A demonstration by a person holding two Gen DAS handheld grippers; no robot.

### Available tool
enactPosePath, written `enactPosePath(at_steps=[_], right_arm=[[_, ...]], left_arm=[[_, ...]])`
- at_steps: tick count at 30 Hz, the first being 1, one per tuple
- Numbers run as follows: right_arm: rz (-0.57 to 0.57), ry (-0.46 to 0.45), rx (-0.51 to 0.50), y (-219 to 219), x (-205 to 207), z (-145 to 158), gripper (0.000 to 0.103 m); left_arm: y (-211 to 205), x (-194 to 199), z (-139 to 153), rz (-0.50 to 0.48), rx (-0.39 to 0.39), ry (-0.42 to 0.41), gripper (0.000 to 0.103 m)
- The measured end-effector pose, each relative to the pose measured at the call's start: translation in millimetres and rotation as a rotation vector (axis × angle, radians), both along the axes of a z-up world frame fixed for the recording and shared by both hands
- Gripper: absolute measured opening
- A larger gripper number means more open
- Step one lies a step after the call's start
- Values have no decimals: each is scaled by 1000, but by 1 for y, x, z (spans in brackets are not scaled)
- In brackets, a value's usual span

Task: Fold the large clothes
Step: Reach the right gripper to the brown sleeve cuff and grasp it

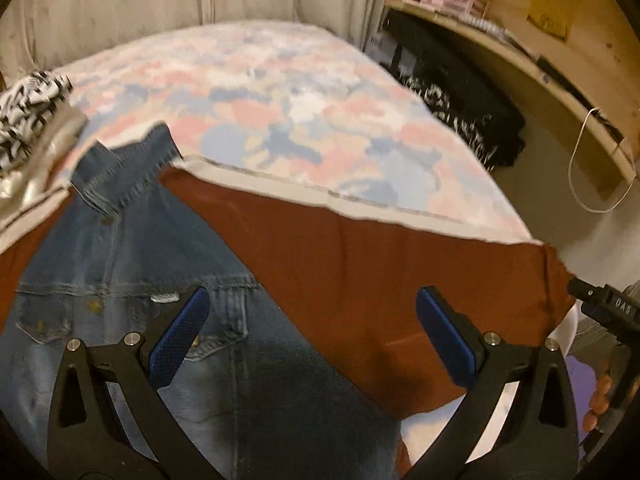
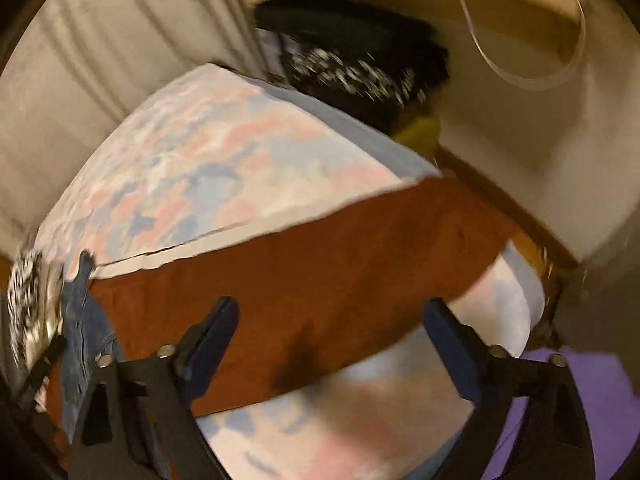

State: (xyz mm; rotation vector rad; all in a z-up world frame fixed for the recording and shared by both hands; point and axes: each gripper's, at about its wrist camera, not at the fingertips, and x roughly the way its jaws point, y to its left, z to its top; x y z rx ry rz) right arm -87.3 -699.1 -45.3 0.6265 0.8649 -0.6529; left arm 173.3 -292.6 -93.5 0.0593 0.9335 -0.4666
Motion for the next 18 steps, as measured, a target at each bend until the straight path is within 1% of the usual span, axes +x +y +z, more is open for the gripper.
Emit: enactPosePath(at_steps=[1,3,5,6,7,9,10,12,15,16,17,18], right_arm=[[-19,6,26,-11,0,-11,87],[-47,9,60,-18,2,-33,87],[-77,4,91,-39,3,-49,87],[-84,3,96,-33,4,-58,87],[-99,-5,110,-44,5,-65,87],[-117,-23,131,-47,2,-77,87],[-130,-43,153,-59,1,-85,87],[-148,-62,168,-62,0,-96,90],[-156,-52,142,-60,18,-108,89],[-154,-43,110,-60,21,-107,86],[-149,-33,82,-59,27,-105,69],[-142,-26,73,-56,34,-103,47]], left_arm=[[-4,3,-9,0,9,10,102],[-7,6,-25,2,21,25,102],[-10,10,-35,-1,27,37,102],[-10,9,-38,-5,27,41,102],[-12,9,-41,-8,29,41,102],[-11,10,-44,-9,35,43,102],[-10,10,-45,-10,35,47,102],[-8,9,-47,-12,30,55,102],[-4,5,-45,-19,25,54,102],[-4,5,-44,-22,28,47,102],[-1,2,-42,-26,29,39,102],[3,-2,-40,-29,31,28,102]])
